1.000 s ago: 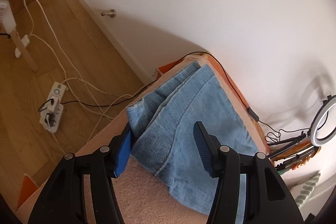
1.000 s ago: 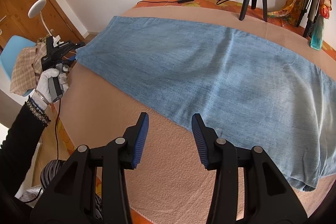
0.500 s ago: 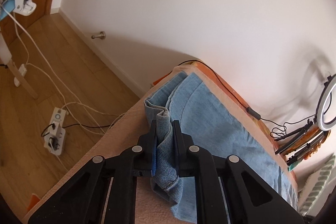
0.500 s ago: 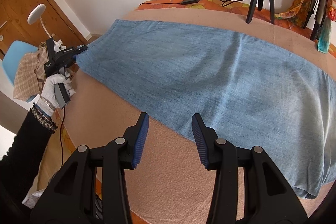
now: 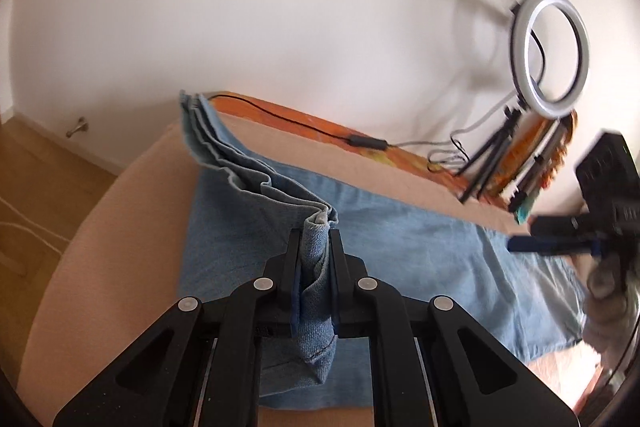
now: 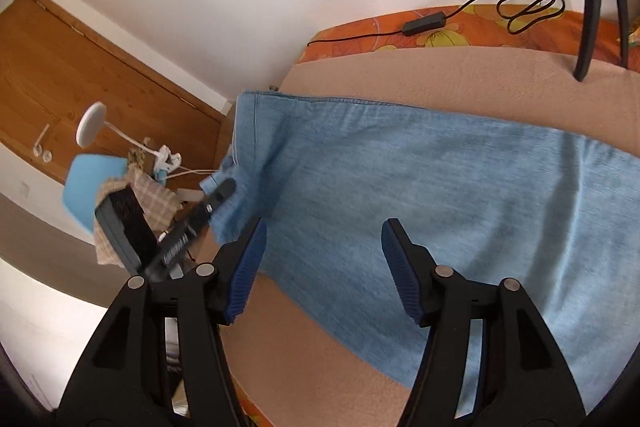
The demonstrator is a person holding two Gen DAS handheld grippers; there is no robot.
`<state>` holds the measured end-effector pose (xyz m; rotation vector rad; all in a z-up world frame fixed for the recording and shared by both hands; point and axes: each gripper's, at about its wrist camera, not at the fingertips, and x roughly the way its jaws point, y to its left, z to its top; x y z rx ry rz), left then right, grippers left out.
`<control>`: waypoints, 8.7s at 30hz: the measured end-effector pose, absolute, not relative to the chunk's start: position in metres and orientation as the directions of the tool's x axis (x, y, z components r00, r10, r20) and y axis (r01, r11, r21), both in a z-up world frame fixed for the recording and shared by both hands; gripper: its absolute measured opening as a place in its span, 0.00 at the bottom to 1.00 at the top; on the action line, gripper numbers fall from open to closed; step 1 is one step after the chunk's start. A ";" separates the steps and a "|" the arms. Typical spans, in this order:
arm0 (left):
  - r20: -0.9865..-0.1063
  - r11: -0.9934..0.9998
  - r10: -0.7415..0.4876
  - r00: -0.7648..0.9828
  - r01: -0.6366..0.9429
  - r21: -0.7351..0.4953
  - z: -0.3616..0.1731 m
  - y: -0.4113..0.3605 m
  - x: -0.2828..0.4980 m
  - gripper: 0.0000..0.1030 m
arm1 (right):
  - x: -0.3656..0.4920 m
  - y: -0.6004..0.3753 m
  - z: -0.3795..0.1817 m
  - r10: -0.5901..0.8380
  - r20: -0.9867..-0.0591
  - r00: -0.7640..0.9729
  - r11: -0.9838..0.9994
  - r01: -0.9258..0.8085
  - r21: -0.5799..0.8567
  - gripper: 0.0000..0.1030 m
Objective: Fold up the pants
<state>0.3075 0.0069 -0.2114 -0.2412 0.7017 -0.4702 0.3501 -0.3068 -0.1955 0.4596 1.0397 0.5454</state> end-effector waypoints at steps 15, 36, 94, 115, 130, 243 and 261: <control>-0.616 0.852 -0.469 0.633 0.507 -0.129 -0.226 -0.059 0.253 0.08 | 0.435 -0.167 -0.183 0.559 -0.800 0.218 0.788 -0.441 0.430 0.67; -0.627 0.784 -0.505 0.593 0.620 -0.045 -0.227 -0.086 0.231 0.08 | 0.503 -0.104 -0.214 0.262 -0.962 0.072 0.952 -0.185 0.245 0.67; -0.715 0.562 -0.576 0.396 0.827 0.005 -0.219 -0.187 0.182 0.07 | 0.428 -0.316 -0.246 0.521 -0.829 0.204 0.848 -0.011 0.530 0.64; -0.659 0.625 -0.639 0.398 0.767 -0.144 -0.194 -0.154 0.199 0.07 | 0.365 -0.432 -0.250 0.508 -0.784 0.356 0.791 0.166 0.588 0.70; -0.693 0.648 -0.606 0.390 0.748 -0.144 -0.189 -0.168 0.207 0.07 | 0.379 -0.386 -0.257 0.478 -0.781 0.401 0.820 0.113 0.560 0.18; -0.643 0.239 -0.766 -0.013 0.922 -0.304 -0.160 -0.568 0.071 0.07 | 0.194 -0.792 -0.203 0.113 -0.791 0.601 0.914 0.248 0.319 0.07; -0.728 0.288 -0.684 -0.031 0.906 -0.309 -0.188 -0.590 0.075 0.18 | 0.193 -0.802 -0.244 0.097 -0.827 0.554 0.898 0.309 0.312 0.10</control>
